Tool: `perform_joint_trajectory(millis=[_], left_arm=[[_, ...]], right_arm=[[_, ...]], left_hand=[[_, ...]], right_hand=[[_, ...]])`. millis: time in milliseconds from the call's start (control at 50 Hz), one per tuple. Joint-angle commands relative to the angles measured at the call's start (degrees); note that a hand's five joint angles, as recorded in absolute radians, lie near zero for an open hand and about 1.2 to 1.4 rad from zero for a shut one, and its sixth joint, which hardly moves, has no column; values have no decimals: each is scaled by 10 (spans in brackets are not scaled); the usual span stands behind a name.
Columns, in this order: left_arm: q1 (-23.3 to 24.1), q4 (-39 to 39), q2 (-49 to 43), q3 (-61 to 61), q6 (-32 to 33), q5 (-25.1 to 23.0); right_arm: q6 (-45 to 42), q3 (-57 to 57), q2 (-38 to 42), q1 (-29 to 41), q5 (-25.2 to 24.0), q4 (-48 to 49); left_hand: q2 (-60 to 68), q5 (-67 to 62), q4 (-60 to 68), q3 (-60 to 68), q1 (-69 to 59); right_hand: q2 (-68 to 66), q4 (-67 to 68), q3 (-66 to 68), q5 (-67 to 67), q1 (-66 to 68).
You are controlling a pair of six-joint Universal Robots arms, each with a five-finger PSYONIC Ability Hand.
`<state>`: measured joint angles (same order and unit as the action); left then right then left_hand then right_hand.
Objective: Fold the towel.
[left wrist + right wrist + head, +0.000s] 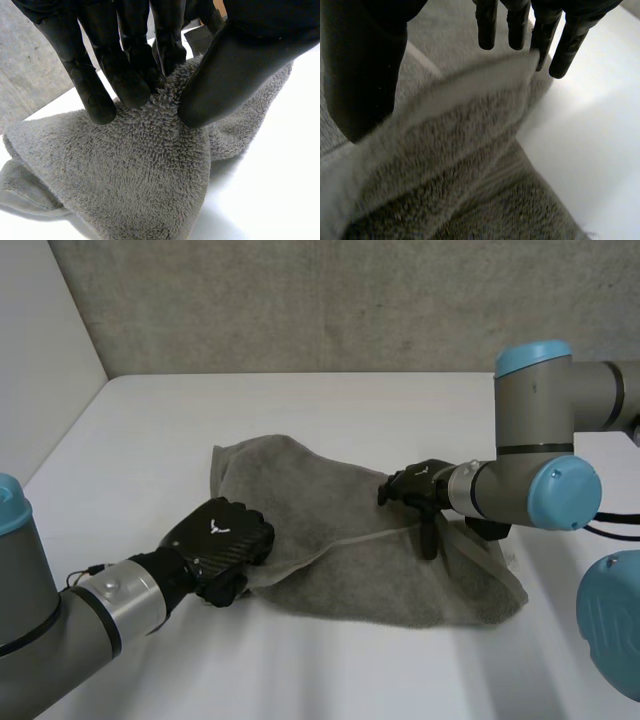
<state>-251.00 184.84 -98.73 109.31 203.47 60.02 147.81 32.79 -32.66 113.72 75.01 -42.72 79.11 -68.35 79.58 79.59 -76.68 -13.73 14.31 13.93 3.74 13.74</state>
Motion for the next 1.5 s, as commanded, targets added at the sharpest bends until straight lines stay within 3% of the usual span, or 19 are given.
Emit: perform_joint_trajectory(millis=[20,460,640,880,920,1020,1120,1340,1500], left_arm=[[-1,0,6,-1,0,0],[-3,1,13,-1,-1,0],[-3,2,13,0,-1,0],[-11,42,-19,-2,0,19],[-13,51,-44,-9,0,53],[-13,53,-70,-20,-1,101],[-9,55,-81,-23,-2,110],[-1,56,-89,-14,-45,111],[6,50,-56,4,-78,113]], right_arm=[[0,14,-8,-8,33,10],[-10,102,-45,-20,58,43],[-3,118,-93,-25,53,47],[3,255,-208,-53,43,149],[3,297,-231,-67,28,166],[3,345,-254,-87,5,175],[4,386,-265,-95,-4,208],[59,448,-347,-126,-14,280],[78,448,-351,-130,-18,287]], left_hand=[[9,-17,4,4,-33],[9,-17,4,4,-33],[9,-17,4,4,-33],[-77,69,-81,-81,52],[-185,178,-190,-190,161],[-308,301,-313,-313,284],[-483,476,-488,-488,459],[-522,515,-527,-527,498],[-522,515,-527,-527,498]], right_hand=[[-22,17,20,22,22],[-236,230,234,236,236],[-654,648,652,654,654],[-663,657,661,663,663],[-663,657,661,663,663],[-663,657,661,663,663],[-663,657,661,663,663],[-663,657,661,663,663],[-663,657,661,663,663]])
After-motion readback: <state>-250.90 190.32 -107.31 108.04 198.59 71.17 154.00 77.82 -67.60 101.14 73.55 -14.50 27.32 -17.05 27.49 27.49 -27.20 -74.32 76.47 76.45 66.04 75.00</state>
